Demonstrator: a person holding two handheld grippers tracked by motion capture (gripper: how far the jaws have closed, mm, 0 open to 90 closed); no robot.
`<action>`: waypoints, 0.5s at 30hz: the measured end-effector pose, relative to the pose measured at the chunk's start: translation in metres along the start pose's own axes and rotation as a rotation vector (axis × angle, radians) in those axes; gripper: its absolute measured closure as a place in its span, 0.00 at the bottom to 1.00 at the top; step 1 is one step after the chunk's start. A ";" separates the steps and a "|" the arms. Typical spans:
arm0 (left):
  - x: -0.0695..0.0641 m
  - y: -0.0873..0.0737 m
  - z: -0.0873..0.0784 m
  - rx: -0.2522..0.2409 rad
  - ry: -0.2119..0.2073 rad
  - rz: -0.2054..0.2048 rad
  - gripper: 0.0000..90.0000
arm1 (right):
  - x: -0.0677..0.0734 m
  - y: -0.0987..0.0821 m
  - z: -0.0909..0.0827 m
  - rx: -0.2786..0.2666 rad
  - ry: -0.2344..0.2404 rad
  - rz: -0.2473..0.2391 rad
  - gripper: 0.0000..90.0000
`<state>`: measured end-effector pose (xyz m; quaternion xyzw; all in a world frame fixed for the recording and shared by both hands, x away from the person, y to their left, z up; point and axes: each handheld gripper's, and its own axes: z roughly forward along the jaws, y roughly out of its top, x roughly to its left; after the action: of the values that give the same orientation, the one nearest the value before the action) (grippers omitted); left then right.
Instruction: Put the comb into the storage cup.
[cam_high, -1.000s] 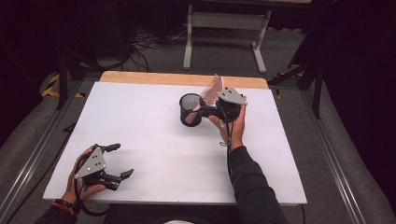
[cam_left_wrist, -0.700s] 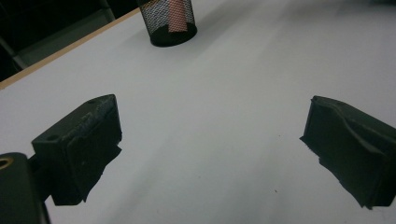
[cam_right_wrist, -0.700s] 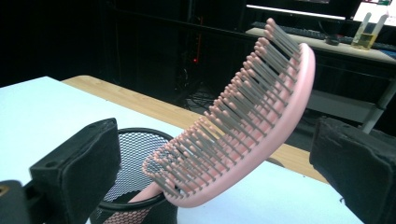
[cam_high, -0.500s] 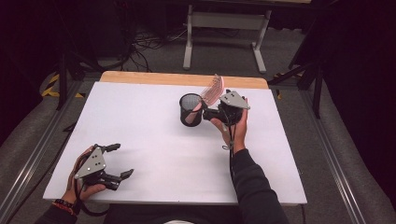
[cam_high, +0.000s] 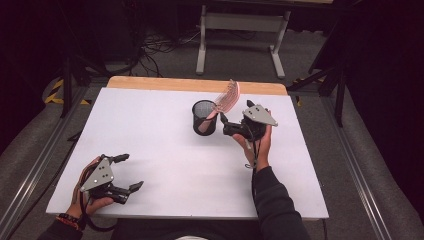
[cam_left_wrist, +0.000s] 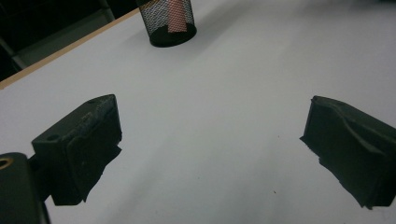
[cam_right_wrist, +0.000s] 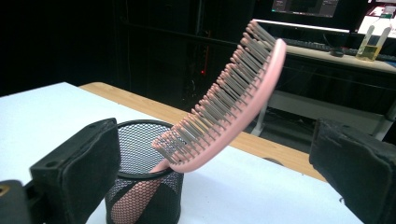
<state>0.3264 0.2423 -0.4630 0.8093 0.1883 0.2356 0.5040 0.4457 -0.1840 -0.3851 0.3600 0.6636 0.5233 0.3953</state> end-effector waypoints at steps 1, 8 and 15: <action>0.000 0.000 0.000 -0.002 0.001 0.001 0.06 | 0.000 0.000 -0.001 0.003 0.001 -0.008 0.03; 0.000 0.000 0.000 0.002 0.000 0.002 0.06 | 0.000 0.001 -0.008 0.000 -0.001 -0.032 0.04; 0.000 0.000 0.000 0.001 0.003 0.003 0.06 | 0.006 0.002 -0.010 0.013 0.019 -0.069 0.04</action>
<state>0.3265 0.2423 -0.4630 0.8096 0.1879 0.2372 0.5029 0.4340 -0.1825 -0.3829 0.3343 0.6827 0.5085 0.4045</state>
